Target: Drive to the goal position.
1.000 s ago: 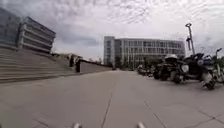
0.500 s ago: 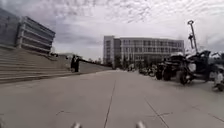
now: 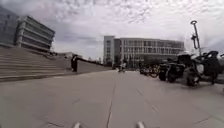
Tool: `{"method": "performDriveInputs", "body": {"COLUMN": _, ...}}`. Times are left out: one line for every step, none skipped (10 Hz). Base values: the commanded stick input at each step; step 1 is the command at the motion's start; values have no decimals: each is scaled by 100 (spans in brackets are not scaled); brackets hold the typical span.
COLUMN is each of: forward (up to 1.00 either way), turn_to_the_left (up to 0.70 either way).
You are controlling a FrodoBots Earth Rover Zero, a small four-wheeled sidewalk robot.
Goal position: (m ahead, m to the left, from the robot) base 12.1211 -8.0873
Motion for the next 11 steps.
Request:
{"method": "performDriveInputs", "body": {"forward": 70, "turn_to_the_left": 0}}
{"method": "performDriveInputs", "body": {"forward": 70, "turn_to_the_left": 0}}
{"method": "performDriveInputs", "body": {"forward": 70, "turn_to_the_left": 0}}
{"method": "performDriveInputs", "body": {"forward": 70, "turn_to_the_left": 0}}
{"method": "performDriveInputs", "body": {"forward": 70, "turn_to_the_left": 0}}
{"method": "performDriveInputs", "body": {"forward": 70, "turn_to_the_left": 0}}
{"method": "performDriveInputs", "body": {"forward": 70, "turn_to_the_left": 0}}
{"method": "performDriveInputs", "body": {"forward": 70, "turn_to_the_left": 0}}
{"method": "performDriveInputs", "body": {"forward": 70, "turn_to_the_left": 0}}
{"method": "performDriveInputs", "body": {"forward": 70, "turn_to_the_left": 0}}
{"method": "performDriveInputs", "body": {"forward": 70, "turn_to_the_left": 0}}
